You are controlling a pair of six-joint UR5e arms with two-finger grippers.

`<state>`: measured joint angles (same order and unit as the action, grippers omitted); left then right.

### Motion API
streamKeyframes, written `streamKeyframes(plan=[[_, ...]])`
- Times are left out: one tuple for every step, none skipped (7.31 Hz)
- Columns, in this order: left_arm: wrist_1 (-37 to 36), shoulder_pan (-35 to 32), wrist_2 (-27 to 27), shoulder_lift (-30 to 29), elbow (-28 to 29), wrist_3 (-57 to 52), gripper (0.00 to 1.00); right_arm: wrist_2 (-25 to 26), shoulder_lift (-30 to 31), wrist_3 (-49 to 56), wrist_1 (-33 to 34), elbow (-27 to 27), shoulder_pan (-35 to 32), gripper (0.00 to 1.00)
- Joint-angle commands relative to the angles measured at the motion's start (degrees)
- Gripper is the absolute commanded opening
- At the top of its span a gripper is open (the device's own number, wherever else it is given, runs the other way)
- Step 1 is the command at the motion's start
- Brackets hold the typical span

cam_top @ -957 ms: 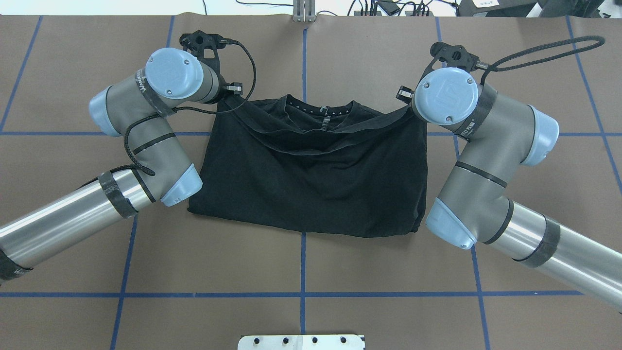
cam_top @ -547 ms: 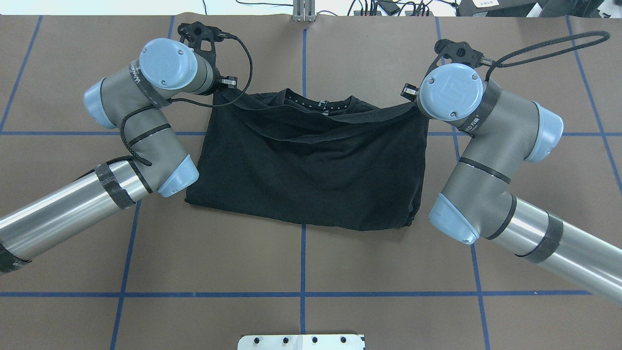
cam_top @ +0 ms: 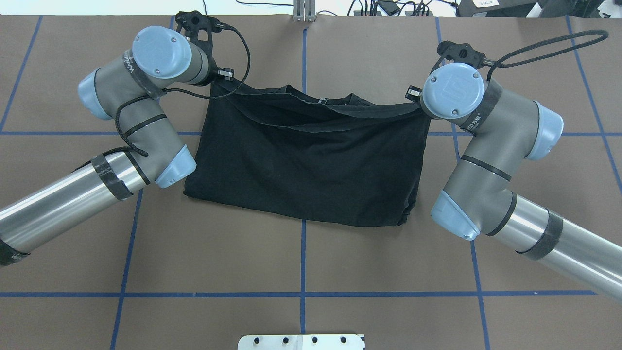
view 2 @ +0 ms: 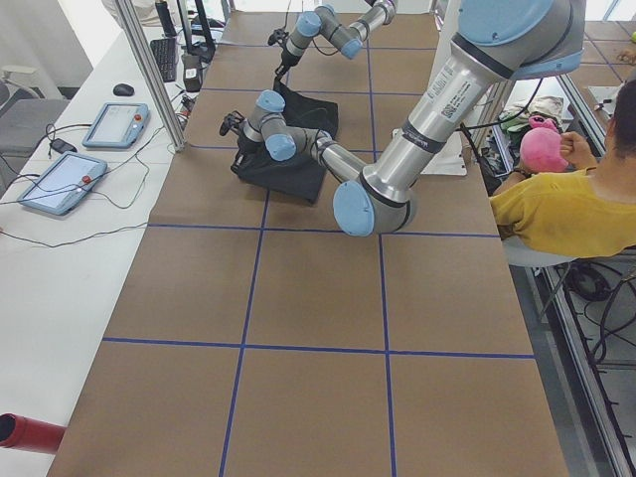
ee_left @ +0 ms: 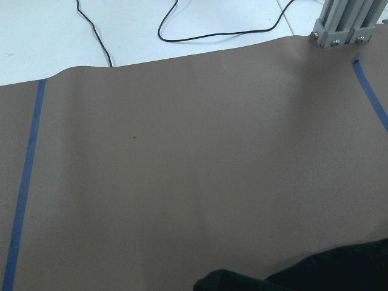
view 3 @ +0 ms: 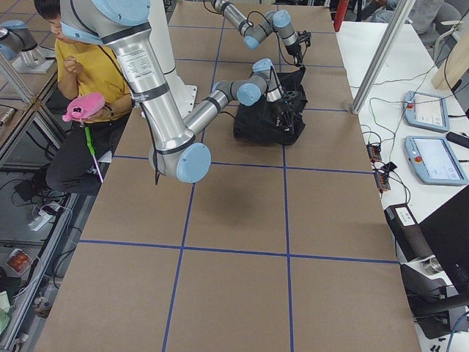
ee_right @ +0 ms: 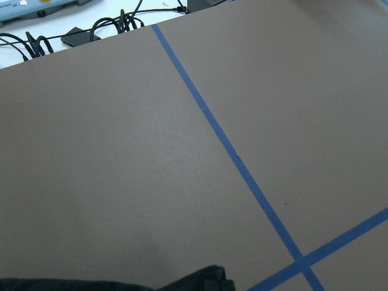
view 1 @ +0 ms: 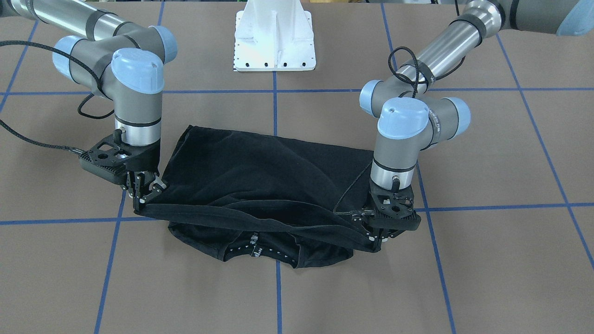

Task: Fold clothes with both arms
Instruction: 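Lay the hem down near the collar and open both grippers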

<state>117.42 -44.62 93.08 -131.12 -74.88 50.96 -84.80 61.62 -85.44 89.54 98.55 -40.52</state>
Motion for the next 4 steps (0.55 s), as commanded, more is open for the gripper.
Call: streamKeyframes(plan=[[0.1, 0.0, -0.1, -0.1, 1.5, -0.1, 0.00, 0.0, 0.1, 0.5, -0.5, -1.0, 0.0, 0.00], [0.1, 0.1, -0.1, -0.1, 1.7, -0.1, 0.00, 0.1, -0.1, 0.5, -0.6, -1.6, 0.0, 0.00], [0.2, 0.1, -0.1, -0.2, 2.1, -0.1, 0.00, 0.1, -0.4, 0.5, -0.6, -1.7, 0.1, 0.00], [0.2, 0.2, -0.1, -0.5, 2.8, 0.0, 0.08, 0.0, -0.4, 0.5, -0.6, -2.3, 0.1, 0.00]])
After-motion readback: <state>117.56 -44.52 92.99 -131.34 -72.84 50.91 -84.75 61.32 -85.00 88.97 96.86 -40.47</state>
